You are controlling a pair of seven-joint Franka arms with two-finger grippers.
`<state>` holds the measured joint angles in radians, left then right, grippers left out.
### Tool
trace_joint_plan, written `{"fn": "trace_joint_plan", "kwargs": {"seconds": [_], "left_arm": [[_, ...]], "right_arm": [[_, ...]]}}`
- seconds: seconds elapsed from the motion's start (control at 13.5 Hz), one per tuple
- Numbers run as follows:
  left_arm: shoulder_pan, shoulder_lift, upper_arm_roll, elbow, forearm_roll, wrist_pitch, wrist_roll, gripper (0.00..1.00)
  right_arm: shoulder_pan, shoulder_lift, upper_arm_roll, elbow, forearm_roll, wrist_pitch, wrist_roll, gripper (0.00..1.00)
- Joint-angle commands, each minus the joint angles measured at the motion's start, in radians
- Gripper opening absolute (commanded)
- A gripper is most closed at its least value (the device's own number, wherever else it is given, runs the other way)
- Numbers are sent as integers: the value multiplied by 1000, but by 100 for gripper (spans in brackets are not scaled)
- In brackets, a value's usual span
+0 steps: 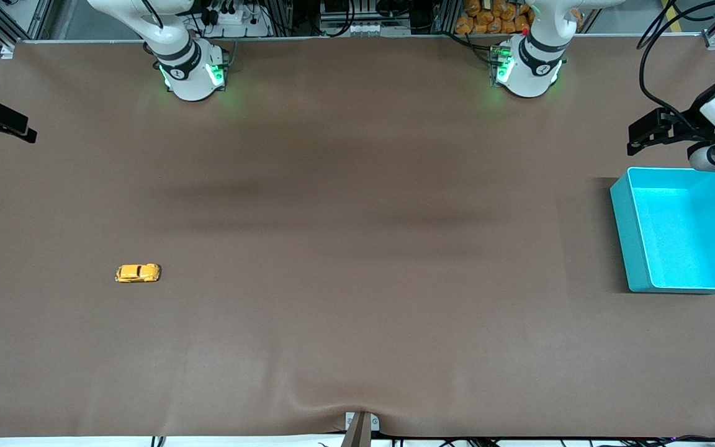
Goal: Wind and store yellow beetle car
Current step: 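Reach the right gripper down toward the yellow beetle car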
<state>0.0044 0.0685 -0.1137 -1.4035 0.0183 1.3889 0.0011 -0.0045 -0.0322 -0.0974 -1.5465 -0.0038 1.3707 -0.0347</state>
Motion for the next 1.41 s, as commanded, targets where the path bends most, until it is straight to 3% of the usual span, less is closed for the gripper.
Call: {"fn": "trace_joint_plan", "kwargs": {"seconds": [0.0,0.59,0.96,1.34], "left_arm": [[2,-6,-3,1,-8,-4,5,100],[0,-9,-9,1,-9,-4,3,100],[-6,-13,-7,0,-8,-7,14,100],[-26,-18,3,-6,-8,-11,10,100]], "right_arm": [[15,34,5,-4,-21,19,-31,100],[-9,107,2,-92,-39,155,-201,100],[-55,173,2,-167,-50,280,-540,100],[-61,164,2,-342,-48,494,-830,100]]}}
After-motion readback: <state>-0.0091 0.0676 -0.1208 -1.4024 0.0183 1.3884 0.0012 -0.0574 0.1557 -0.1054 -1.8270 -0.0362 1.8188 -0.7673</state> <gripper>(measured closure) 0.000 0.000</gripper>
